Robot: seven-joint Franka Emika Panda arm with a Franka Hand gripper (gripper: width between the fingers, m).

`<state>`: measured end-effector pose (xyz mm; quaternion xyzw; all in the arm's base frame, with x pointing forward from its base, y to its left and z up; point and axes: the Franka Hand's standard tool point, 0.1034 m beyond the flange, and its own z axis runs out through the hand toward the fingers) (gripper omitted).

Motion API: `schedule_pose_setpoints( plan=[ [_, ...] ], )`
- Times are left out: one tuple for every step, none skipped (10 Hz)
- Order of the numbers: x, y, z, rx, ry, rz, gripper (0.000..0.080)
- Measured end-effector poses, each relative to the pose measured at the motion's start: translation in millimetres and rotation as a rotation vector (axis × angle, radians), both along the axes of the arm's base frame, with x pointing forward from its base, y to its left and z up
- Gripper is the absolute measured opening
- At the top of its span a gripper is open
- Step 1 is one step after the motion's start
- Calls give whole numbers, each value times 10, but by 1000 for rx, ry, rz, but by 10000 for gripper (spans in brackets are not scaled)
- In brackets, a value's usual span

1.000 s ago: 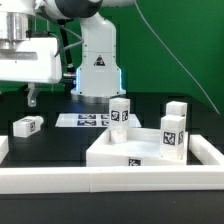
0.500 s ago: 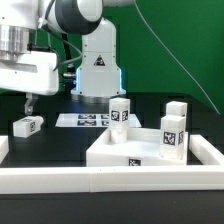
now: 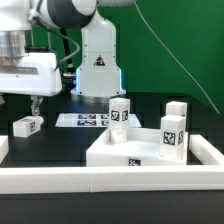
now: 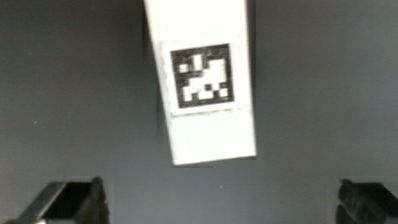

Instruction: Assemble square table

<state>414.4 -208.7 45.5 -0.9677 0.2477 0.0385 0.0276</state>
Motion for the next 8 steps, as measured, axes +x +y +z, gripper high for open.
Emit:
schedule_pose_setpoints(
  plan=[
    [-64, 13, -37, 60, 86, -2, 649],
    [-83, -57, -55, 105, 162, -17, 649],
    [-108, -155, -78, 147, 212, -47, 649],
    [-97, -155, -84, 168, 247, -41, 649],
    [-141, -93, -78, 219, 310, -31, 649],
    [-161, -102, -94, 262, 372, -31, 649],
    [-189, -124, -148, 295, 428, -34, 649],
    [-185, -86, -140, 334, 483, -27, 649]
  ],
)
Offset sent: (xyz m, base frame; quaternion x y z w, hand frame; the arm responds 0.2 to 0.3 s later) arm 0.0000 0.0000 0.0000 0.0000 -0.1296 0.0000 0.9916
